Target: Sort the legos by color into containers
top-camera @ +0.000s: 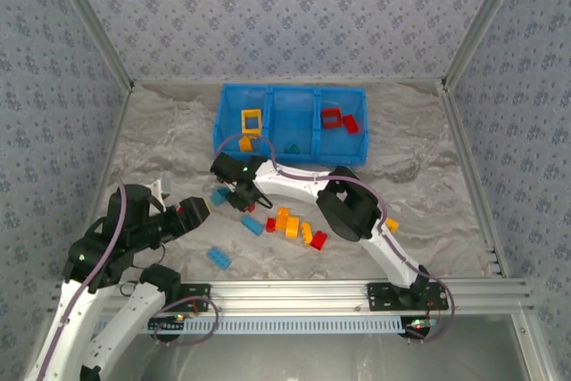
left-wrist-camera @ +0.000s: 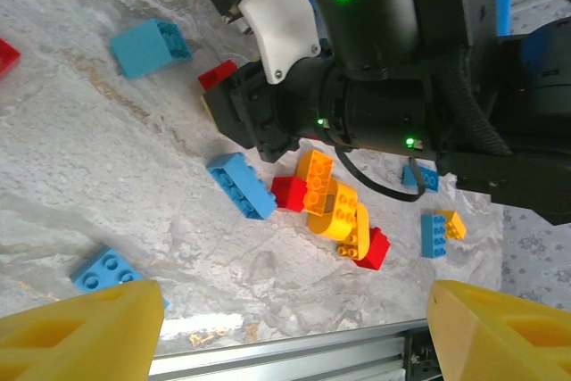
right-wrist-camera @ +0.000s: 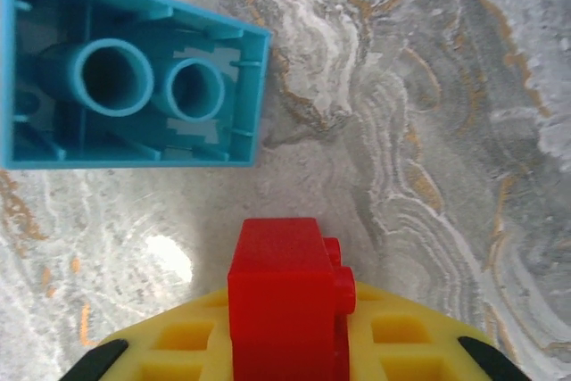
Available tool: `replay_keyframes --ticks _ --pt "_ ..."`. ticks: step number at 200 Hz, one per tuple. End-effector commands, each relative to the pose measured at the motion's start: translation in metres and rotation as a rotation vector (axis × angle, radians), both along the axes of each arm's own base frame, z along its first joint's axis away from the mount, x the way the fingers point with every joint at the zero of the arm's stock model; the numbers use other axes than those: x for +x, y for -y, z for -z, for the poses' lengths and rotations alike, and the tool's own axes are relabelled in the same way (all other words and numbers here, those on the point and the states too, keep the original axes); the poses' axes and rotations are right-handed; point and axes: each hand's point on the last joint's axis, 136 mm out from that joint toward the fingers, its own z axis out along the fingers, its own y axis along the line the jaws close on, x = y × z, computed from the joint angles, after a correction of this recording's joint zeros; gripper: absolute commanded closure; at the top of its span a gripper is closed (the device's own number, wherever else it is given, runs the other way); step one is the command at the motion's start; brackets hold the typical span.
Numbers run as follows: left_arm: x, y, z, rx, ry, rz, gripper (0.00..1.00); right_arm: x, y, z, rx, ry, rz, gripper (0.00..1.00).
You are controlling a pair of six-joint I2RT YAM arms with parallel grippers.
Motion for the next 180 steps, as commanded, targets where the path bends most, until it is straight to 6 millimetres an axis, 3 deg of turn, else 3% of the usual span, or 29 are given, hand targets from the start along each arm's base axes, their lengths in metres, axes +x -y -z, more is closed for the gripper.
replay_keyframes --ticks 1,19,39,66,90,109,141,180 --pt "0.006 0.015 -0.007 -0.067 0.020 0.043 0.22 0.021 0.015 -0.047 0.017 0.130 0.057 0.83" --pt "0.016 0.031 -0.008 -0.131 0.010 0.086 0.22 0.038 0.039 -0.094 0.059 0.244 0.137 0.85" --pt "0.033 0.049 -0.018 -0.183 0.033 0.113 0.22 0.055 0.083 -0.145 0.104 0.359 0.260 0.85" --pt "0.059 0.086 -0.031 -0.148 0.094 0.186 0.21 0.079 0.168 -0.171 0.107 0.392 0.486 0.85" --pt "0.074 0.136 -0.040 -0.085 0.156 0.275 0.21 0.099 0.246 -0.165 0.074 0.371 0.703 0.84" --pt "0.086 0.170 -0.035 0.006 0.192 0.317 0.23 0.117 0.285 -0.148 0.065 0.319 0.826 0.84" --pt "0.108 0.206 -0.013 0.052 0.191 0.317 0.24 0.156 0.307 -0.116 0.013 0.260 0.895 0.83" --pt "0.114 0.227 0.005 0.103 0.185 0.313 0.24 0.194 0.310 -0.071 -0.031 0.173 0.918 0.84"
